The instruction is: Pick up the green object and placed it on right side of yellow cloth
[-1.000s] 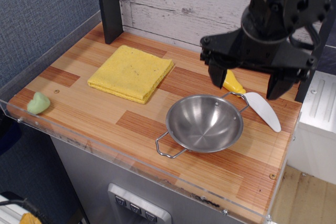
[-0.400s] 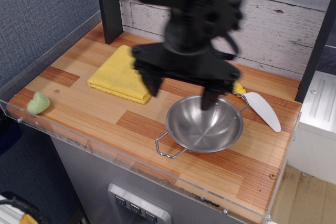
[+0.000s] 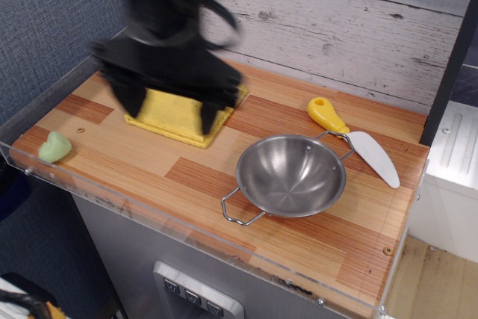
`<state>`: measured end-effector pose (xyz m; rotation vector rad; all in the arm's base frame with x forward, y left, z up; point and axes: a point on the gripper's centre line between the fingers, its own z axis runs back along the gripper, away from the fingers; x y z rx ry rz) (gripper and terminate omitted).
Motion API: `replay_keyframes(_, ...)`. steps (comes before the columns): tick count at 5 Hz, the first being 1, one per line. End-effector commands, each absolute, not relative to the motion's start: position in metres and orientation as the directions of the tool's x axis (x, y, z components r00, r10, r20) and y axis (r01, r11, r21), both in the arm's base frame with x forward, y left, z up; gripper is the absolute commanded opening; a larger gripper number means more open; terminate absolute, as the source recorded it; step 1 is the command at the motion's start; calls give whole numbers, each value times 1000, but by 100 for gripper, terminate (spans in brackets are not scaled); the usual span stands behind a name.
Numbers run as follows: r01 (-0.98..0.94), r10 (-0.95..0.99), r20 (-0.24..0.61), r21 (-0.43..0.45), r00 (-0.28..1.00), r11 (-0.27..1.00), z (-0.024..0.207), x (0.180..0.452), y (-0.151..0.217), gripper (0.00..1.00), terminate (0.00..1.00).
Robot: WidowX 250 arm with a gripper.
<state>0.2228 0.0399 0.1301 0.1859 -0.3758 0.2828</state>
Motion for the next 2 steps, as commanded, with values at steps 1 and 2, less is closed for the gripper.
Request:
replay_keyframes(1, -354, 270, 363, 187, 891, 916, 127, 226, 100, 100, 0)
replay_keyframes(2, -366, 283, 339, 214, 897, 906, 119, 220, 127, 100, 0)
